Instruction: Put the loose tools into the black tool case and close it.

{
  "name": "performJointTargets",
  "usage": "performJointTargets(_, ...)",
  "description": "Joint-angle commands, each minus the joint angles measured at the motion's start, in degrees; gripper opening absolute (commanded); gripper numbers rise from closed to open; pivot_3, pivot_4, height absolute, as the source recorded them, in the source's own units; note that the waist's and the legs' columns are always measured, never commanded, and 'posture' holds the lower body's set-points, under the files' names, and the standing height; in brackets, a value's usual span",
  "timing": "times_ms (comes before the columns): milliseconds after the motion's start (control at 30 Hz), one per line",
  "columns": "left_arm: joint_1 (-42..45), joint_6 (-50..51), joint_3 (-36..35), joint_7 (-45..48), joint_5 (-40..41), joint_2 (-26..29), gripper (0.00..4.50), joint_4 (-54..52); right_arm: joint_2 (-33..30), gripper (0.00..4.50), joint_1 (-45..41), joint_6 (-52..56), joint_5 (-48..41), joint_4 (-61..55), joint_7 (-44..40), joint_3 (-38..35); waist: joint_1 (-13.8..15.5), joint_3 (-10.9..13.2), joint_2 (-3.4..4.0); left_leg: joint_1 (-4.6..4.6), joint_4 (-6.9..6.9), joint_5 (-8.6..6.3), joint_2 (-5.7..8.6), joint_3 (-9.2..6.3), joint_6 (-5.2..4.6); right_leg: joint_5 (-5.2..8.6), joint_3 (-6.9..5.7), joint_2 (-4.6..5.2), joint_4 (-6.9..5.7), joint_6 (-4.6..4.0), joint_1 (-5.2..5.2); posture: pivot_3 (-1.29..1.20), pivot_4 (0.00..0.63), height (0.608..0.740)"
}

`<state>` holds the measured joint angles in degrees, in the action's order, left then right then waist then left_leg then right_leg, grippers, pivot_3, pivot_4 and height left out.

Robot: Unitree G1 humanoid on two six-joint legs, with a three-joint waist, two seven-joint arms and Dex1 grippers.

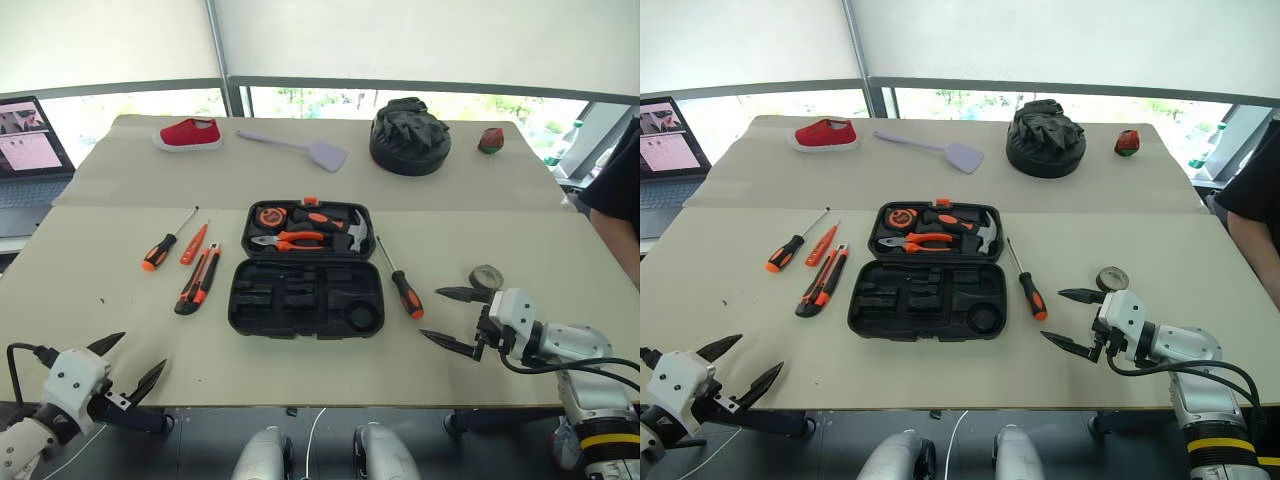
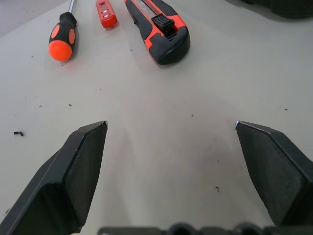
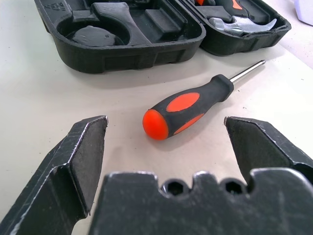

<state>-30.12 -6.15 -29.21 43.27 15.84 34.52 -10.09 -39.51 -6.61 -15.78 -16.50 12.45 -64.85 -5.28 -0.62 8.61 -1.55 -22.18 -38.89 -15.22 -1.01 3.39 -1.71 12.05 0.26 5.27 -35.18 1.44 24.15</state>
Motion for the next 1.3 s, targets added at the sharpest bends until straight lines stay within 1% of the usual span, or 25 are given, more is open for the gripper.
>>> performJointTargets(33,-0.42,0.23,-2.45,-0.07,2.59,-0.19,4.5,-0.84,-0.21,4.46,-0.84,-1.26,-0.82,-0.91,-0.86,-0.26,-0.01,0.0,0.0,0.0,0.0,0.0,0.0,0.0,0.0,0.0,0.0,0.0,0.0,0.0,0.0,0.0,0.15,0.74)
performJointTargets(100,-0.39,1.9,-3.81,-0.42,5.44,-1.15,4.5,-1.43,-0.38,4.46,-0.5,-1.17,-1.12,-1.54,-1.75,0.13,-0.04,0.0,0.0,0.0,0.0,0.0,-0.01,0.0,0.0,0.0,0.0,-0.01,0.0,0.0,0.0,0.0,0.15,0.74)
performJointTargets(233,-0.53,2.95,-4.41,-0.4,6.41,-1.42,4.5,-1.96,-0.22,4.46,-0.19,-1.06,-1.23,-1.33,-1.85,-0.28,-0.01,0.0,0.0,0.02,0.0,0.0,-0.02,0.0,0.0,0.0,0.0,-0.01,-0.01,0.0,-0.01,0.0,0.15,0.74)
performJointTargets(300,-0.45,3.78,-5.31,-0.91,7.1,-1.61,4.5,-2.19,1.55,4.46,-0.61,0.48,-4.07,-2.13,-0.82,-1.52,0.01,-0.01,-0.02,0.01,0.0,-0.01,-0.01,0.0,-0.01,0.0,0.0,0.0,-0.01,0.0,-0.01,0.0,0.15,0.74)
performJointTargets(367,-0.4,6.21,-7.9,-2.36,9.26,-1.81,4.5,-2.46,3.1,4.46,-1.44,4.77,-7.77,-4.88,0.68,-2.37,-0.04,-0.04,-0.08,0.02,0.0,-0.01,-0.02,0.0,0.0,0.0,0.0,-0.02,0.0,0.0,-0.01,0.0,0.15,0.74)
performJointTargets(467,-1.35,11.49,-12.43,-5.2,12.72,-2.22,4.5,-2.2,4.29,4.46,-2.24,6.68,-10.68,-8.54,1.11,-2.84,-0.19,-0.04,-0.07,0.02,0.01,-0.01,-0.06,-0.01,0.0,0.0,0.03,-0.04,-0.05,0.0,0.03,0.0,0.15,0.74)
performJointTargets(533,-2.28,13.37,-15.29,-6.97,13.58,-2.98,4.5,-1.03,5.61,4.46,-2.79,7.26,-13.14,-11.02,2.15,-3.75,-0.24,-0.04,-0.07,0.04,0.01,-0.04,-0.07,-0.01,0.02,0.0,0.05,-0.04,-0.05,0.0,0.03,0.0,0.15,0.74)
performJointTargets(600,-3.99,15.75,-18.29,-8.6,15.01,-4.28,4.5,0.21,6.11,4.46,-2.44,7.33,-14.18,-13.9,2.14,-3.87,-0.2,-0.05,-0.07,0.05,0.01,-0.08,-0.07,0.0,0.03,0.01,0.06,-0.04,-0.03,0.02,0.02,0.0,0.15,0.74)
performJointTargets(700,-6.1,21.3,-20.8,-10.76,17.06,-5.02,4.5,0.77,6.71,4.46,-1.87,8.35,-14.73,-17.48,3.18,-3.8,-0.17,-0.08,-0.15,0.04,0.0,-0.13,-0.05,0.02,0.02,0.04,0.06,-0.02,-0.01,0.06,0.01,0.0,0.15,0.74)
performJointTargets(833,-7.34,25.13,-22.79,-10.57,18.83,-4.18,4.5,0.77,7.43,4.46,-2.17,9.08,-14.49,-19.73,4.37,-3.06,0.25,-0.25,-0.42,0.07,-0.03,-0.14,-0.04,0.02,0.03,0.05,0.05,-0.01,-0.04,0.06,0.0,0.0,0.15,0.74)
performJointTargets(867,-6.87,25.98,-23.15,-10.6,19.63,-3.83,4.5,-0.1,7.43,4.46,-2.35,8.98,-14.15,-19.64,4.26,-2.85,0.39,-0.29,-0.49,0.08,-0.03,-0.14,-0.04,0.01,0.03,0.05,0.05,0.0,-0.03,0.06,0.0,0.0,0.15,0.74)
performJointTargets(933,-5.81,31.62,-23.13,-9.96,24.66,-1.92,4.5,-3.96,7.34,4.46,-2.94,8.38,-13.23,-18.94,4.17,-2.61,0.73,-0.37,-0.62,0.11,-0.03,-0.14,-0.04,0.01,0.03,0.06,0.04,0.0,-0.03,0.05,-0.02,0.0,0.15,0.74)
performJointTargets(967,-5.1,32.69,-22.13,-9.29,25.28,-0.62,4.5,-6.14,7.36,4.46,-3.18,8.29,-13.07,-18.61,4.19,-2.62,0.89,-0.39,-0.66,0.1,-0.04,-0.14,-0.04,0.0,0.03,0.06,0.03,0.01,-0.03,0.05,-0.02,0.0,0.15,0.74)
performJointTargets(1000,-3.95,34.87,-21.1,-9.67,26.33,0.9,4.5,-8.35,7.34,4.46,-3.3,8.26,-12.99,-18.36,4.14,-2.64,0.97,-0.4,-0.67,0.11,-0.05,-0.14,-0.05,0.0,0.04,0.06,0.03,0.02,-0.04,0.05,-0.02,0.0,0.15,0.74)
performJointTargets(1067,1.12,39.34,-19.15,-12.42,28.64,4.69,4.5,-11.83,7.11,4.46,-3.26,8.16,-12.66,-17.99,3.72,-2.58,1.3,-0.4,-0.66,0.11,-0.06,-0.14,-0.03,0.01,0.04,0.05,0.04,0.03,-0.04,0.04,-0.04,0.0,0.15,0.74)
performJointTargets(1100,6.38,43.99,-17.34,-15.4,30.23,7.89,4.5,-11.7,7.07,4.46,-3.11,8.12,-12.46,-17.85,3.66,-2.57,1.53,-0.39,-0.64,0.12,-0.05,-0.13,0.0,-0.01,0.04,0.05,0.04,0.03,-0.05,0.04,-0.05,0.0,0.15,0.74)
performJointTargets(1167,14.61,51.14,-14.18,-19.08,31.93,12.42,4.5,-9.73,7.16,4.46,-3.07,8.21,-12.25,-17.61,3.71,-2.47,1.69,-0.4,-0.66,0.13,-0.09,-0.1,0.04,-0.06,0.08,0.05,0.01,0.03,-0.18,0.04,-0.05,0.0,0.15,0.74)
performJointTargets(1200,20.15,54.46,-9.74,-19.69,30.5,15.55,4.5,-6.73,7.38,4.46,-3.06,8.18,-12.1,-17.41,3.65,-2.24,1.45,-0.41,-0.67,0.13,-0.08,-0.1,0.01,-0.05,0.1,0.04,0.04,-0.02,-0.21,0.03,-0.02,0.0,0.15,0.74)
performJointTargets(1233,23.79,56.5,-6.62,-19.92,29.33,17.52,4.5,-4.57,7.57,4.46,-3.14,8.13,-11.96,-17.19,3.6,-2.03,1.3,-0.4,-0.66,0.17,-0.07,-0.1,0.03,-0.04,0.09,0.04,0.06,-0.03,-0.23,0.03,-0.05,0.0,0.15,0.74)
performJointTargets(1267,31.18,57.53,-0.16,-19.04,26.04,19.65,4.5,0.97,7.75,4.46,-3.39,8.01,-11.75,-16.96,3.24,-1.51,1.0,-0.38,-0.62,0.19,-0.07,-0.1,0.1,-0.04,0.09,0.04,0.05,-0.03,-0.3,0.03,-0.05,0.0,0.15,0.74)
performJointTargets(1300,36.34,57.97,4.36,-18.32,23.71,20.95,4.5,5.02,7.89,4.46,-3.66,7.9,-11.55,-16.71,2.99,-1.1,0.95,-0.37,-0.56,0.2,-0.02,-0.1,0.14,0.02,0.09,0.04,0.13,-0.05,-0.29,0.03,0.0,0.0,0.15,0.74)
